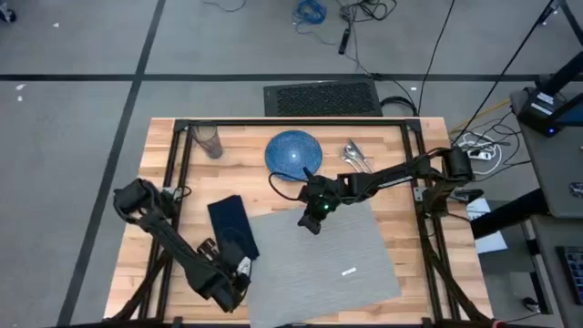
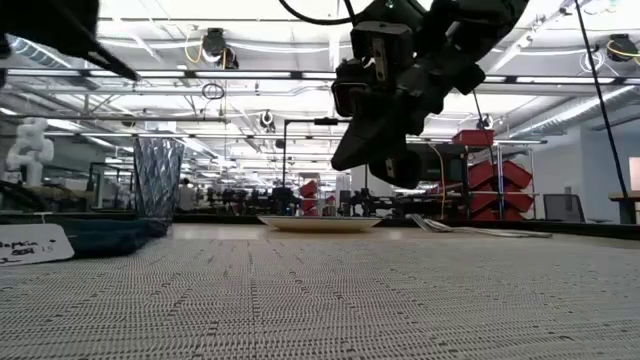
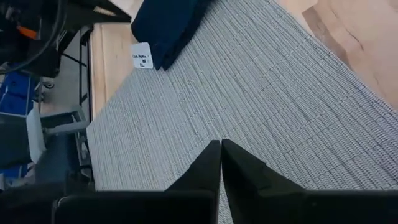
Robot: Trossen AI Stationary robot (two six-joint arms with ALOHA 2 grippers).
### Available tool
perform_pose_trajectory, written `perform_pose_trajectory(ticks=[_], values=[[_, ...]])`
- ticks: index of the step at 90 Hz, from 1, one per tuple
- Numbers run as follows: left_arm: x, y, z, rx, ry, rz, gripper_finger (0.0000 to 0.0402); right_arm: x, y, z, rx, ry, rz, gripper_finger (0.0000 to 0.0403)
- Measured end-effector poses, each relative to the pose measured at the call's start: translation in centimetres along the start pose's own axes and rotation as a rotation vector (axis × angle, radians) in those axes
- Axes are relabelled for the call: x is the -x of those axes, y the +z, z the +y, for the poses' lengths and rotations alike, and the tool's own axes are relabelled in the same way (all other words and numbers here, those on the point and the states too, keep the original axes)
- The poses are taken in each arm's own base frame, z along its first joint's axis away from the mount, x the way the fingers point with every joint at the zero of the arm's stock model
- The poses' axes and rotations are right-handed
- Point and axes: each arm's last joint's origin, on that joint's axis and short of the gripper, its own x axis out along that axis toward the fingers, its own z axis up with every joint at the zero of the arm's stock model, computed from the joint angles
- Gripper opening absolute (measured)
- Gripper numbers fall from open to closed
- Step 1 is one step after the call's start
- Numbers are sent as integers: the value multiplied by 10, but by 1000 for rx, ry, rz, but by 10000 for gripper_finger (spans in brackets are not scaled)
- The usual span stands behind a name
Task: Set table place
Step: Fold the blue table napkin
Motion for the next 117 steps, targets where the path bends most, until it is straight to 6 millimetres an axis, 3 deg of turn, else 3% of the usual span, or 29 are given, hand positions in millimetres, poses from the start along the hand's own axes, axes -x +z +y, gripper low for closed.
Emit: perform_pose_trajectory(ticks=[12, 29, 56, 73, 105, 117], values=[[0, 3, -7, 9, -70, 64, 18, 0, -1, 0, -1, 13, 14, 0], [-2, 14, -15, -28, -155, 77, 75, 0, -2, 1, -4, 48, 47, 0], [-7, 28, -8, -7, -83, 82, 156, 0, -5, -1, -18, 40, 80, 0], [-8, 31, -7, -10, -63, 84, 164, 0, -8, -2, -32, 22, 108, 0], [-10, 17, -3, -83, -3, 107, 164, 1, -9, -4, -39, 9, 119, 0], [-20, 12, 0, -95, 5, 83, 164, 1, -9, -4, -39, 9, 119, 0]])
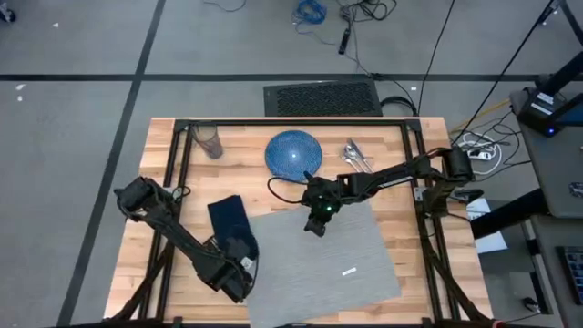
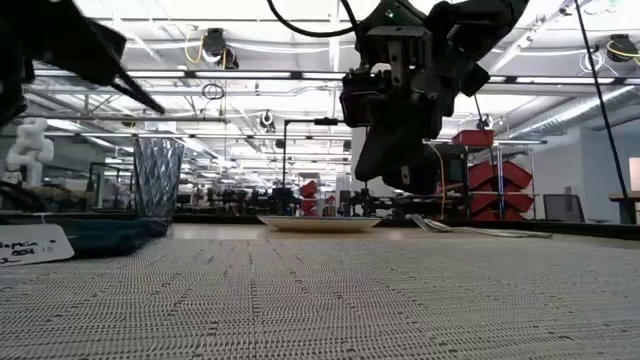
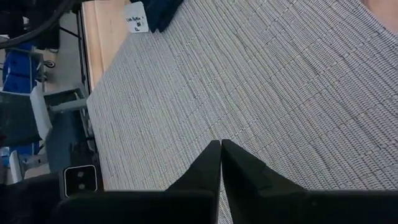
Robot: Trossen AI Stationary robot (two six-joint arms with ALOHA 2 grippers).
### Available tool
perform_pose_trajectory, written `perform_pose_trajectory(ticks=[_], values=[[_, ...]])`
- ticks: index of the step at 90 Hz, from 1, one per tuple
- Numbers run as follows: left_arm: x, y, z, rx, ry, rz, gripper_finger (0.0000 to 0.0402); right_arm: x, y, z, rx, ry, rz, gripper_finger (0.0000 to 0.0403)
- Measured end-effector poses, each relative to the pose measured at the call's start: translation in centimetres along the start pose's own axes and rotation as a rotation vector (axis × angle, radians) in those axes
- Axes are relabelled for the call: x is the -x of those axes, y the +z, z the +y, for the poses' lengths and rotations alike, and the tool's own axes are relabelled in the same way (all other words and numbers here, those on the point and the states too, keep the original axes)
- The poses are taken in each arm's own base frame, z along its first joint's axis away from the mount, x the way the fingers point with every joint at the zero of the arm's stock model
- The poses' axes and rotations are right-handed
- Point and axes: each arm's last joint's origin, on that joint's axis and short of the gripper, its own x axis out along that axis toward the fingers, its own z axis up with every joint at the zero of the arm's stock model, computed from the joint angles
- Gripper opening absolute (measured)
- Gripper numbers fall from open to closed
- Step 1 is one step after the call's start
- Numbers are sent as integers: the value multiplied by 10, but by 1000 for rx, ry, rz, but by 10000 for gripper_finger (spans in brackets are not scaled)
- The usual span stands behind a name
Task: Set table place
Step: Fold the blue table napkin
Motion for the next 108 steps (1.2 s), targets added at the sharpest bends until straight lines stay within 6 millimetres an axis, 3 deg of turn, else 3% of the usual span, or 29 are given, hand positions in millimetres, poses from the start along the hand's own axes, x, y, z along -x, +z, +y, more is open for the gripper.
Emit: perform_pose_trajectory(ticks=[16, 36, 45, 56, 62, 85, 108], values=[[-18, -5, 7, 3, -2, 11, 164, 0, 0, 0, 0, 0, 0, 0], [-21, -5, 10, -21, 6, 68, 156, 0, 0, 0, -1, -3, 3, 0], [-19, -2, 7, -34, -9, 108, 116, 0, -1, 0, -1, -4, 5, 0], [-15, 3, 5, -69, -30, 173, 29, 0, -1, 0, 1, -4, 5, 0], [-13, 7, 3, -94, -46, 209, 11, 0, -1, 0, 0, -4, 5, 0], [2, 27, 2, -245, -100, 271, 2, 0, -1, 0, -2, -3, 6, 0], [38, 46, 18, -355, -201, 212, 1, 0, 0, 0, -3, -1, 5, 0]])
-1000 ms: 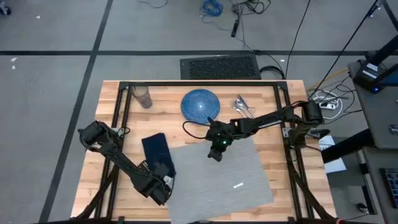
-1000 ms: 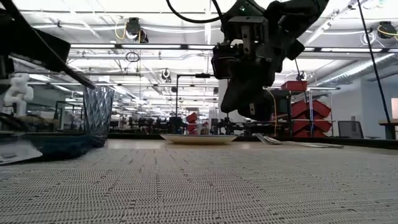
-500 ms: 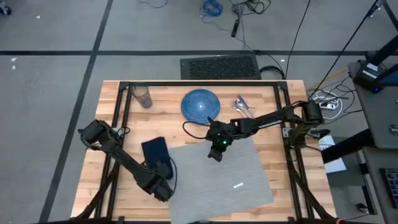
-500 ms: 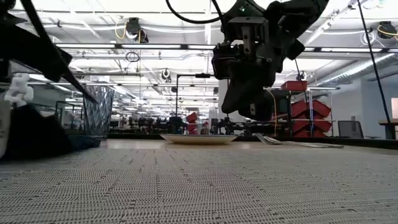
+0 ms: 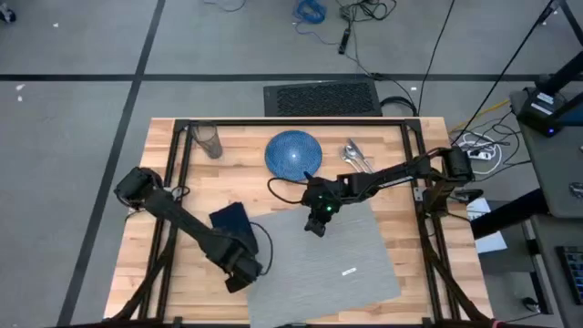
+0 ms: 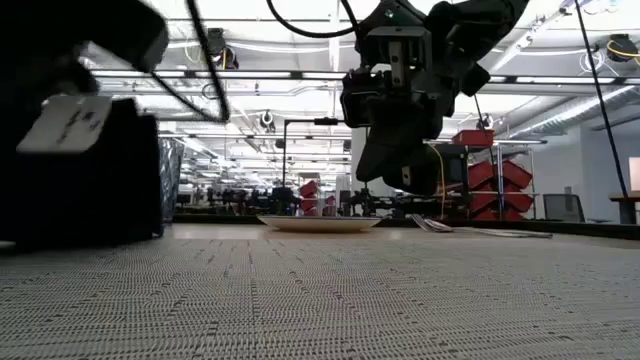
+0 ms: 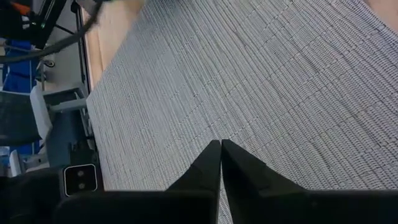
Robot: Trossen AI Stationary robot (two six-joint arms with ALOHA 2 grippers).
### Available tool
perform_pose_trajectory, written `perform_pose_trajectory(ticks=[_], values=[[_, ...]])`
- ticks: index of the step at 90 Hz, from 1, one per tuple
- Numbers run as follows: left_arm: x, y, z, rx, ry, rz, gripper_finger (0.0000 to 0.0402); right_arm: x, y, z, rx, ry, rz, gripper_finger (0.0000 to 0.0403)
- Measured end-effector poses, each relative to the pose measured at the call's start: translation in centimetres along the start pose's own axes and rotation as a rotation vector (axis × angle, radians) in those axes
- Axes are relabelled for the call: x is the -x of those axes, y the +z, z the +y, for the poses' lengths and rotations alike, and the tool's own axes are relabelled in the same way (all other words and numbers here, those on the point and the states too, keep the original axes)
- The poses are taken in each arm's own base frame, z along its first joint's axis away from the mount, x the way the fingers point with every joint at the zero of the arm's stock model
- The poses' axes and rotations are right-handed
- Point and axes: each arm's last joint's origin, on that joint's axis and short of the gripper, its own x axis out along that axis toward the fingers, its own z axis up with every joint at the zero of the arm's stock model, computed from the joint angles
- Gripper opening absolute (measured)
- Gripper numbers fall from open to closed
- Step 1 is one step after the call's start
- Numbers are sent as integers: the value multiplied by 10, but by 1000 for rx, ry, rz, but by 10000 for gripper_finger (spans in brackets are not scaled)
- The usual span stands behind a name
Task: Set table place
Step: Fold the blue table napkin
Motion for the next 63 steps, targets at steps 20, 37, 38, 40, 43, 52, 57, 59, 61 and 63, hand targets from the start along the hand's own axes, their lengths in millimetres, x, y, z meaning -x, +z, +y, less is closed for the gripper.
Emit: perform_pose_trajectory(ticks=[20, 37, 38, 40, 43, 52, 57, 59, 61, 63], values=[[35, -10, 11, -142, -100, -64, 0, 0, 0, 0, 0, 2, 0, 0], [42, -14, 14, -230, -136, -67, 0, 0, 0, 1, 1, 13, 6, 0], [42, -14, 14, -232, -135, -67, 0, 0, 0, 1, 2, 16, 8, 0], [41, -14, 14, -240, -134, -66, 1, 0, 0, 1, 2, 22, 12, 0], [41, -14, 14, -249, -134, -67, 4, 0, 0, 1, 2, 25, 15, 0], [39, -13, 13, -252, -129, -63, 24, 0, -1, 1, 3, 23, 19, 0], [39, -13, 13, -252, -131, -65, 40, 0, -1, 1, 6, 24, 19, 0], [39, -13, 13, -249, -133, -66, 47, 0, -1, 1, 9, 24, 19, 0], [39, -13, 13, -249, -135, -67, 54, 0, -1, 1, 13, 24, 19, 0], [39, -13, 13, -247, -136, -69, 61, 0, -1, 1, 16, 24, 19, 0]])
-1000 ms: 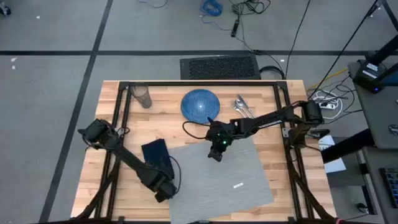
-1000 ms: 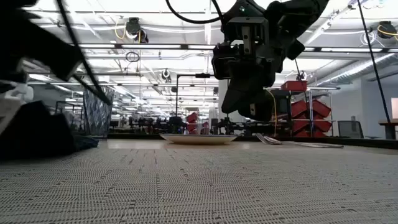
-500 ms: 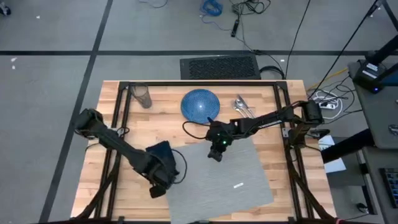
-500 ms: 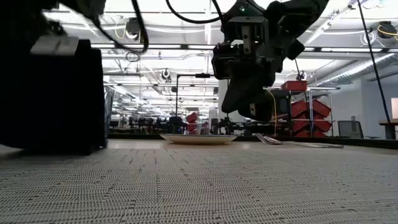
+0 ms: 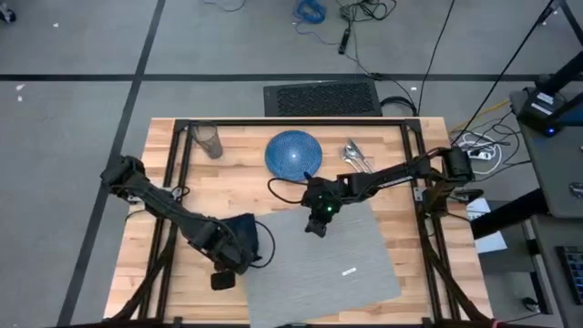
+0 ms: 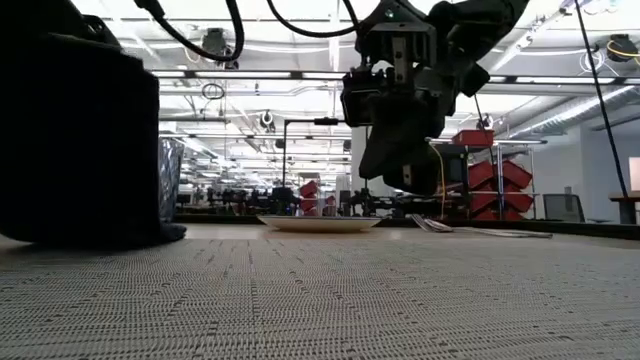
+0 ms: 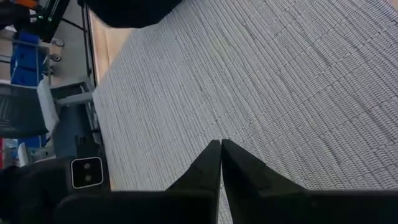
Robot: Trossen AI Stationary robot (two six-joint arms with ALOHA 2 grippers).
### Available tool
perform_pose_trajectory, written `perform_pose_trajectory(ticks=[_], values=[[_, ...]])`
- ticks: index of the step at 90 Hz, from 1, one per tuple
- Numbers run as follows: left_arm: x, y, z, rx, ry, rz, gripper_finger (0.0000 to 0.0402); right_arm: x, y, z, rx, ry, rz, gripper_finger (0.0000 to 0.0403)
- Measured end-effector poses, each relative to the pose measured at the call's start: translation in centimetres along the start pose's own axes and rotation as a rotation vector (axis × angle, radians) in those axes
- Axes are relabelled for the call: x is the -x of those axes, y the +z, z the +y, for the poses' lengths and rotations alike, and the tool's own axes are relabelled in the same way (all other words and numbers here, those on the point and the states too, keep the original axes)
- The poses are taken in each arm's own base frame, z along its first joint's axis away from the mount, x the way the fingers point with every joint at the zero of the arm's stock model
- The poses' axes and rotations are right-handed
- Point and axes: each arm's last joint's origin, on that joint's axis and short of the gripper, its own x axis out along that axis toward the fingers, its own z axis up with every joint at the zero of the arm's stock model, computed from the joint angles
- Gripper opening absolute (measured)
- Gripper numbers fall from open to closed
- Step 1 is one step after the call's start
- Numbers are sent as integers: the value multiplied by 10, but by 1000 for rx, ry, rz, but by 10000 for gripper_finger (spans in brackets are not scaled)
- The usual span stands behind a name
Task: Set table place
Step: Fold the blue table napkin
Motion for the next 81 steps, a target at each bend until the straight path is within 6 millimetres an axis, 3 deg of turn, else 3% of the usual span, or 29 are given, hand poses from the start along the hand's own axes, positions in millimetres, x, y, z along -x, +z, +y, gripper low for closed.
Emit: perform_pose_trajectory(ticks=[25, 48, 63, 75, 81], values=[[0, 2, -9, 7, -69, -30, 133, 0, -1, 0, 28, -2, 5, 0], [-1, 3, -6, 102, 43, -126, 142, 0, -1, 0, 30, 7, 11, 0], [-15, 7, 16, 435, 187, -246, 110, 3, 0, 1, 2, -32, -25, 0], [-32, 3, 26, 579, 200, -249, 28, 16, 4, 5, 0, -127, -118, 0], [-39, 3, 27, 597, 170, -254, 9, 22, 4, 3, -6, -159, -125, 0]])
